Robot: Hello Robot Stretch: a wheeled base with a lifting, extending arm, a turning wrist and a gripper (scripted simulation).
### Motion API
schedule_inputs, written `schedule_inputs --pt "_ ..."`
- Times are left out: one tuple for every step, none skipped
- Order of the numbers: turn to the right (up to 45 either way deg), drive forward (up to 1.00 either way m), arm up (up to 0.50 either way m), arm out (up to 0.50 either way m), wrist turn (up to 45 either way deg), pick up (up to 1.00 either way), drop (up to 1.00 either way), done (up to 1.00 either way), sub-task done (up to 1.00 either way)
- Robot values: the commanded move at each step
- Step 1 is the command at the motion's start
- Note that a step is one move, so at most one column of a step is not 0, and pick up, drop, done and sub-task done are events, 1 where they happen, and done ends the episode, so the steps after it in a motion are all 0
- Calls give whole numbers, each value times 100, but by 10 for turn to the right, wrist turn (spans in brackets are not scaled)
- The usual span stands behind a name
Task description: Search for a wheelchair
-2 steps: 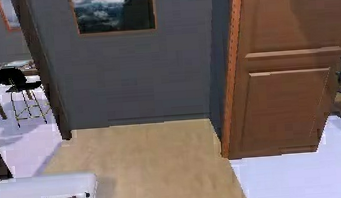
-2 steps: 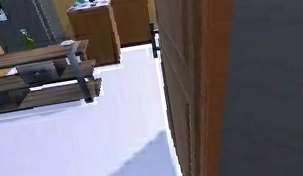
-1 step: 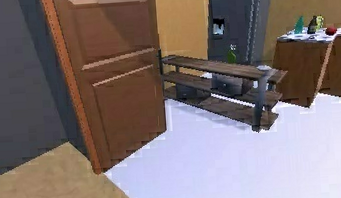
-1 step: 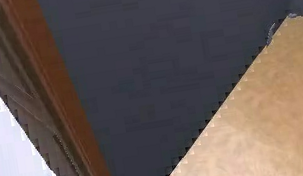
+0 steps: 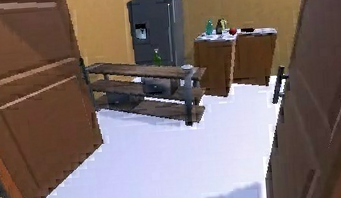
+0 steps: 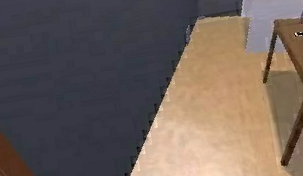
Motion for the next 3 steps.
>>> schedule_inputs --pt "0 45 0 0 0 0 0 0 0" --pt "210 0 0 0 0 0 0 0 0" --pt "0 100 0 0 0 0 0 0 0"
